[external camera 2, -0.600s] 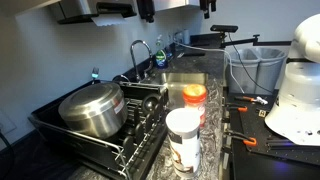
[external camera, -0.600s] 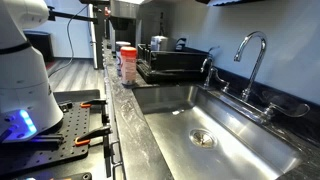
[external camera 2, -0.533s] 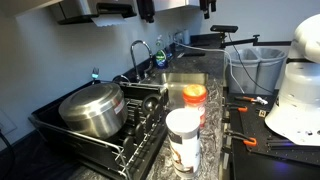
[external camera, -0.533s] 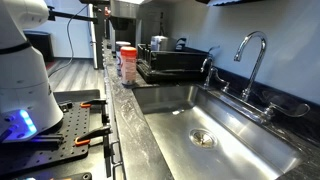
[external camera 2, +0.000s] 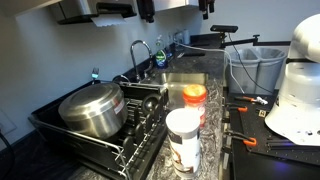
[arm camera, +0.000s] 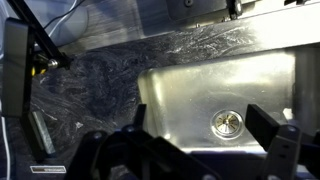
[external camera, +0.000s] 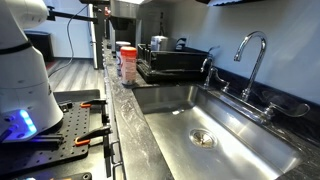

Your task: Pick up the bottle and put it on top of the other bottle

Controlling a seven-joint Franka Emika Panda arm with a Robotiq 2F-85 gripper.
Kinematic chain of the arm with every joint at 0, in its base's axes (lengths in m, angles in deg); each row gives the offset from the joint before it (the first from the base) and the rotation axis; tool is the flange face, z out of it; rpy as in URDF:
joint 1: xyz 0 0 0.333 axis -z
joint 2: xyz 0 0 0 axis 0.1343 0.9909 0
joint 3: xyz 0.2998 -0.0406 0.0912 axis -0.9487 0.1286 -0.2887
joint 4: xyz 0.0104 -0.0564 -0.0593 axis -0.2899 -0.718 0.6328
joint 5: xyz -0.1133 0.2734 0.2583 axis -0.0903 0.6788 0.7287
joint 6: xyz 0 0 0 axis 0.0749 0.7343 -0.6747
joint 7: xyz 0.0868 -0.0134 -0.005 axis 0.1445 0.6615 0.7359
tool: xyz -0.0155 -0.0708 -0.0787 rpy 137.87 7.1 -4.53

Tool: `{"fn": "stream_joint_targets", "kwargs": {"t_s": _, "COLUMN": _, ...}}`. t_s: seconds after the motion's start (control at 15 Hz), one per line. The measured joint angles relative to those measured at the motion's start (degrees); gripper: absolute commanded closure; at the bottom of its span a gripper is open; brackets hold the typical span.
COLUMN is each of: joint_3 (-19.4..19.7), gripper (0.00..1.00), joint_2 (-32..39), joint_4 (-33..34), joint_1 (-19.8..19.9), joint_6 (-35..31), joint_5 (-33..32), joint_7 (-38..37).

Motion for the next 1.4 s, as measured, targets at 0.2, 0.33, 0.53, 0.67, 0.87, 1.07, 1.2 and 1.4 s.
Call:
{"fn": "stream_joint_targets", "kwargs": {"t_s": 0.2, "joint_3": -0.18, "gripper": 0.0, "joint_2": -0.19, "joint_4": -0.23, "joint_1": -3.48, "joint_6": -0.02, "joint_5": 1.41, "joint_7": 2.65}}
{"fn": "stream_joint_targets", "kwargs": {"t_s": 0.33, "joint_3": -0.58, "gripper": 0.0, "joint_2": -0.69, "joint_4": -0.78, "joint_1": -6.07, "joint_6": -0.02, "joint_5": 2.21, "joint_7": 5.0}}
{"fn": "stream_joint_targets", "kwargs": {"t_s": 0.53, "joint_3": -1.09, "gripper": 0.0, "joint_2": -1.97, "joint_4": -2.13, "joint_1": -9.4, "joint_6": 0.01, "joint_5": 3.09, "joint_7": 9.0}}
{"fn": "stream_joint_targets", "kwargs": {"t_s": 0.67, "joint_3": -1.11, "gripper": 0.0, "joint_2": -3.01, "joint_4": -3.07, "joint_1": -11.28, "joint_6": 0.05, "joint_5": 3.51, "joint_7": 12.19}}
{"fn": "stream_joint_targets", "kwargs": {"t_s": 0.87, "joint_3": -1.12, "gripper": 0.0, "joint_2": -4.22, "joint_4": -4.05, "joint_1": -12.84, "joint_6": 0.09, "joint_5": 3.55, "joint_7": 15.2}}
{"fn": "stream_joint_targets", "kwargs": {"t_s": 1.07, "joint_3": -1.12, "gripper": 0.0, "joint_2": -4.64, "joint_4": -4.43, "joint_1": -12.91, "joint_6": 0.09, "joint_5": 3.55, "joint_7": 15.8}}
{"fn": "stream_joint_targets", "kwargs": {"t_s": 1.2, "joint_3": -1.12, "gripper": 0.0, "joint_2": -4.66, "joint_4": -4.5, "joint_1": -12.91, "joint_6": 0.09, "joint_5": 3.55, "joint_7": 15.93}}
{"fn": "stream_joint_targets", "kwargs": {"t_s": 1.4, "joint_3": -1.12, "gripper": 0.0, "joint_2": -4.66, "joint_4": -4.6, "joint_1": -12.93, "joint_6": 0.03, "joint_5": 3.55, "joint_7": 15.93}}
